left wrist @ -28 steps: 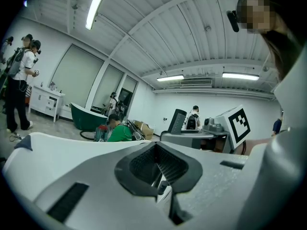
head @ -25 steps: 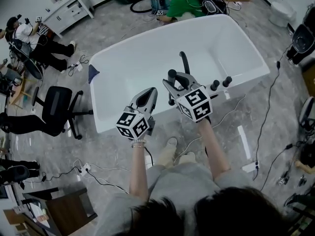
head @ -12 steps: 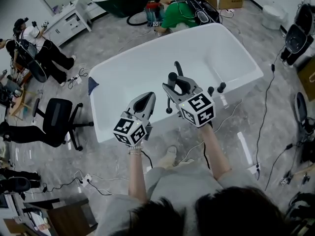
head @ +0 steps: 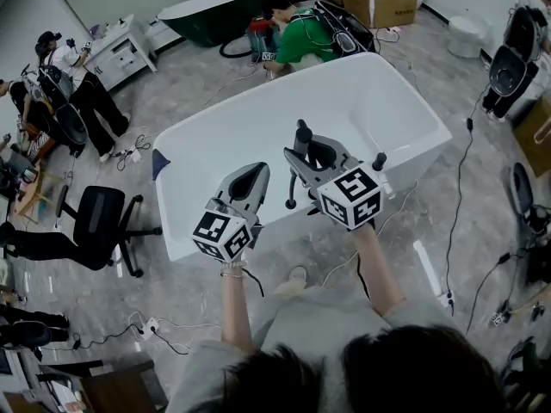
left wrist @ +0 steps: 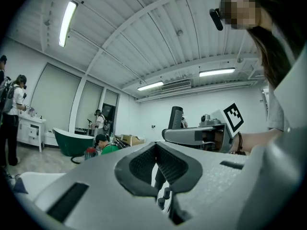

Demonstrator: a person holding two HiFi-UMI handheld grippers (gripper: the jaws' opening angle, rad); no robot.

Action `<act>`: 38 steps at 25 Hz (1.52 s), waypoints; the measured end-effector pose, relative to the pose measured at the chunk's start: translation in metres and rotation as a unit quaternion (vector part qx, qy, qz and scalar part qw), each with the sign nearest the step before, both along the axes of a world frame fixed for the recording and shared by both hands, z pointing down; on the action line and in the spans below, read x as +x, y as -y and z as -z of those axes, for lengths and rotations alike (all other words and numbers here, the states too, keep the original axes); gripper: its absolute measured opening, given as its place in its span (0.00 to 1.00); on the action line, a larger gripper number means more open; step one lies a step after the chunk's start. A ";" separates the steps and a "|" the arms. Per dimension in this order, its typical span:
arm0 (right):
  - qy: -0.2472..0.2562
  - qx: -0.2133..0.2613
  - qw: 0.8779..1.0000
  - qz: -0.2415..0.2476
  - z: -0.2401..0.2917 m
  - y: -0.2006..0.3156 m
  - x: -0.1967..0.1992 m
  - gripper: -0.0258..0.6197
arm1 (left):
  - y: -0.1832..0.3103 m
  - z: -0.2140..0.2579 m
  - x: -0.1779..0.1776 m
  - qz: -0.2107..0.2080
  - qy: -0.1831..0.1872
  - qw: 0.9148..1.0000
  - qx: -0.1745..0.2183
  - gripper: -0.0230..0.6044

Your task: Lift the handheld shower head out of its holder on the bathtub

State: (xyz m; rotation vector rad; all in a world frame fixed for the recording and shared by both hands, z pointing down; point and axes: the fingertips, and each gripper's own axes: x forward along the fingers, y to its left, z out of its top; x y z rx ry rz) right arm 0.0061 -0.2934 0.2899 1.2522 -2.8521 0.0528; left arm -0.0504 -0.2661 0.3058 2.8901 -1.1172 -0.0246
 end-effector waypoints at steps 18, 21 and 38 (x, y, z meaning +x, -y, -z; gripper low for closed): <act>0.013 0.046 0.999 -0.002 0.036 -0.029 0.012 0.24 | -0.028 0.048 0.019 -0.026 0.000 0.998 0.058 0.04; 0.014 0.051 0.999 -0.003 0.033 -0.032 0.013 0.24 | -0.031 0.046 0.022 -0.027 -0.001 0.998 0.060 0.04; 0.016 0.059 0.998 -0.003 0.033 -0.038 0.011 0.24 | -0.038 0.038 0.022 -0.033 -0.002 0.998 0.051 0.04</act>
